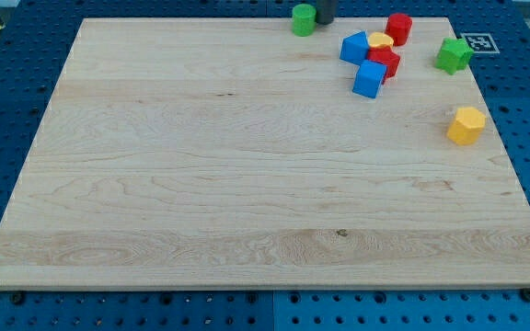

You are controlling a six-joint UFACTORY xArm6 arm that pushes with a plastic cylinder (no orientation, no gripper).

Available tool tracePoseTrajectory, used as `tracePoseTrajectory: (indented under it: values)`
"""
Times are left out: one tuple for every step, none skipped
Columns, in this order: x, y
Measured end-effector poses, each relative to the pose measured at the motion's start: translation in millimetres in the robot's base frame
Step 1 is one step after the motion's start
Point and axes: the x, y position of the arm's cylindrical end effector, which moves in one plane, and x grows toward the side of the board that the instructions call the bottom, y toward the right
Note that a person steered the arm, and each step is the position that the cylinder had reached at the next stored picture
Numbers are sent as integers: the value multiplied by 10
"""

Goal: Move the red circle closer to the red star

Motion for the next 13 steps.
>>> tracePoseTrajectory:
  values:
    - [-8, -375]
    - [-6, -825]
    - [8, -1070]
    - [0, -812]
    - [7, -443]
    - [0, -123]
    - [0, 92]
    - [-1, 358]
    - [-10, 710]
    - [3, 1172]
    - [8, 1549]
    - [54, 1537]
    - [55, 1243]
